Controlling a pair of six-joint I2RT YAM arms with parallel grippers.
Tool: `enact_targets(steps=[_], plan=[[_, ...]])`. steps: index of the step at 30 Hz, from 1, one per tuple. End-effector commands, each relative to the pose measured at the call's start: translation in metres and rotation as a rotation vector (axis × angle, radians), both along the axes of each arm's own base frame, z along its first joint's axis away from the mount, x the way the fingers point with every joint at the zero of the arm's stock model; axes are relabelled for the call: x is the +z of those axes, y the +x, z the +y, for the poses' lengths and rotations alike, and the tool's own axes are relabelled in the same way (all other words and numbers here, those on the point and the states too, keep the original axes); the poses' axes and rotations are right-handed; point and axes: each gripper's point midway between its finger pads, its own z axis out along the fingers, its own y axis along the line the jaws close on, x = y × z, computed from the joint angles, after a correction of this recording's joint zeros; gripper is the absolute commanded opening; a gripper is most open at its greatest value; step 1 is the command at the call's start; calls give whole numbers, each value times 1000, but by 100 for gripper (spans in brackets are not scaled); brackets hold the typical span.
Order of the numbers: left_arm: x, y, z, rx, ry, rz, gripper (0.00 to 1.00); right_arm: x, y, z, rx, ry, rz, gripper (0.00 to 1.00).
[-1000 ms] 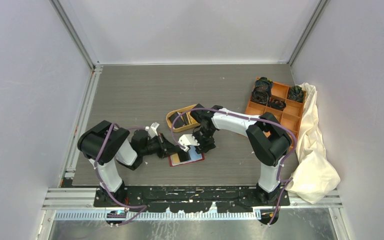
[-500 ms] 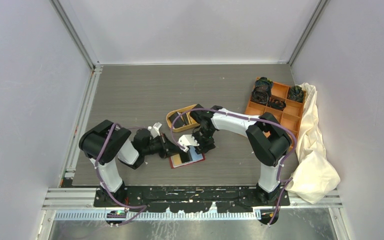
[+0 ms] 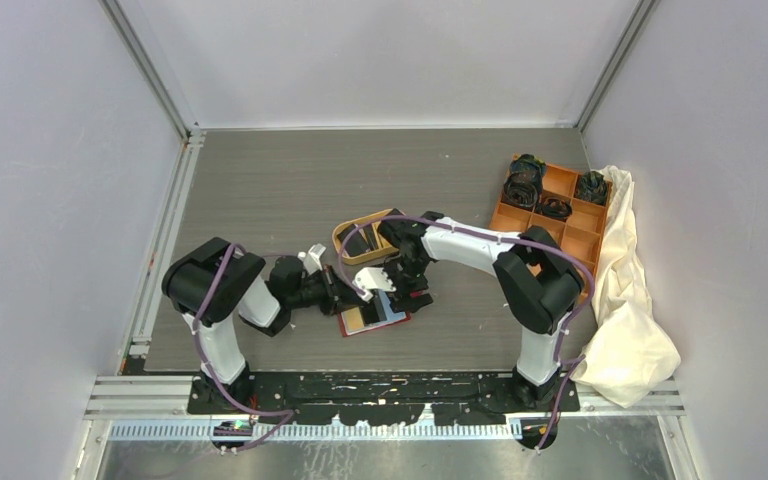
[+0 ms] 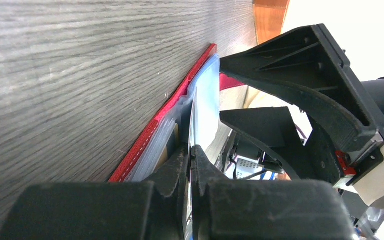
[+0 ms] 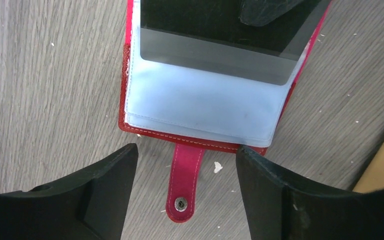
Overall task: Put the credit cards into the card holder
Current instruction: Insert the credit card into the card holder.
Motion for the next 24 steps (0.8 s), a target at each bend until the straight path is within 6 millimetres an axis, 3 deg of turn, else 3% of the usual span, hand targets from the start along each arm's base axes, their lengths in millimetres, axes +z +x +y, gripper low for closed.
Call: enact_targets(steps=[1,7,11,14,16,19,24], plan=[[-15,0,3,11,43,12,5,33,10,5,-32,51,-70,79],[-15,0,3,11,44,15,6,58,9,1,-49,89,-78,79],[-15,-1,3,7,46,16,6,74,-8,10,-46,163,-6,76],[-15,-1,3,7,47,15,6,87,-26,28,-50,257,88,62],[-16,-1,3,8,49,17,7,92,-34,47,-93,316,136,39],[-17,-1,4,7,50,16,7,92,-45,74,-126,364,152,18],[-18,-2,4,6,53,17,7,82,-43,109,-249,349,79,7]])
